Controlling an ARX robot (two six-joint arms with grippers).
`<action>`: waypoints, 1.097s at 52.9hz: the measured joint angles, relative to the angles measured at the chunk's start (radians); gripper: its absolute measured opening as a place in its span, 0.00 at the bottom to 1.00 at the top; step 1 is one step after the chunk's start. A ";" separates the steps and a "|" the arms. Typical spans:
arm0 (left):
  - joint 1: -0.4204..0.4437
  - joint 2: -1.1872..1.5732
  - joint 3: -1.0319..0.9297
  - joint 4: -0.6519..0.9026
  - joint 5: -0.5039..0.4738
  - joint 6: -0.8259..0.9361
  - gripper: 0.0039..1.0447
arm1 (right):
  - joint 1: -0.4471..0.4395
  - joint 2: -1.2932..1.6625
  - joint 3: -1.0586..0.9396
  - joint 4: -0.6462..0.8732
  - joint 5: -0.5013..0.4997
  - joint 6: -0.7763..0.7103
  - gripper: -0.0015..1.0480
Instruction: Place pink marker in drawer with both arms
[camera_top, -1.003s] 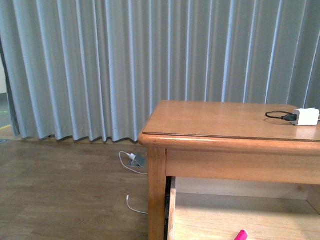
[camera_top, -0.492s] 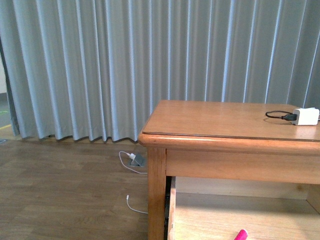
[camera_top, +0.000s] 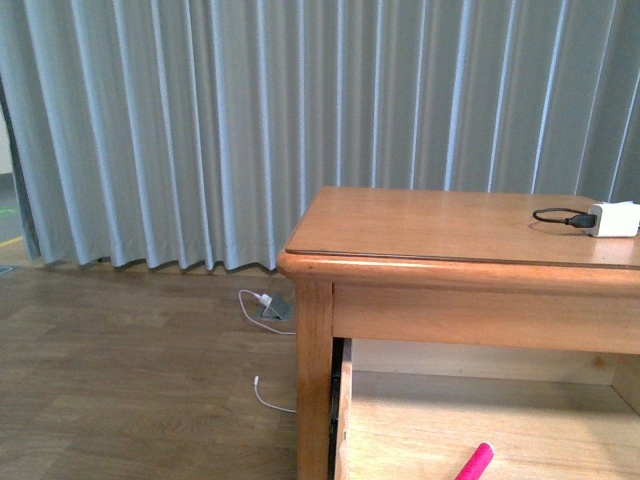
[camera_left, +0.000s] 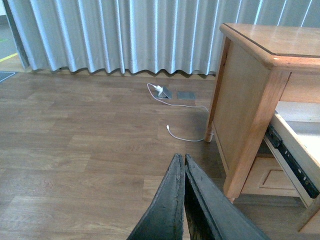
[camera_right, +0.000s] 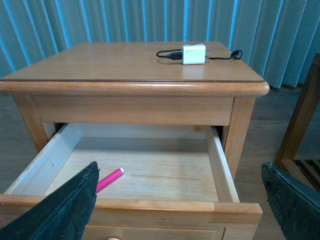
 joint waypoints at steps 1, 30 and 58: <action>0.000 0.000 0.000 0.000 0.000 -0.001 0.05 | 0.000 0.000 0.000 0.000 0.000 0.000 0.92; 0.000 0.000 0.000 0.000 0.000 0.000 0.94 | 0.127 0.458 0.142 -0.297 0.034 0.031 0.92; 0.000 0.000 0.000 0.000 0.000 0.000 0.94 | 0.263 1.154 0.344 0.013 0.114 0.085 0.92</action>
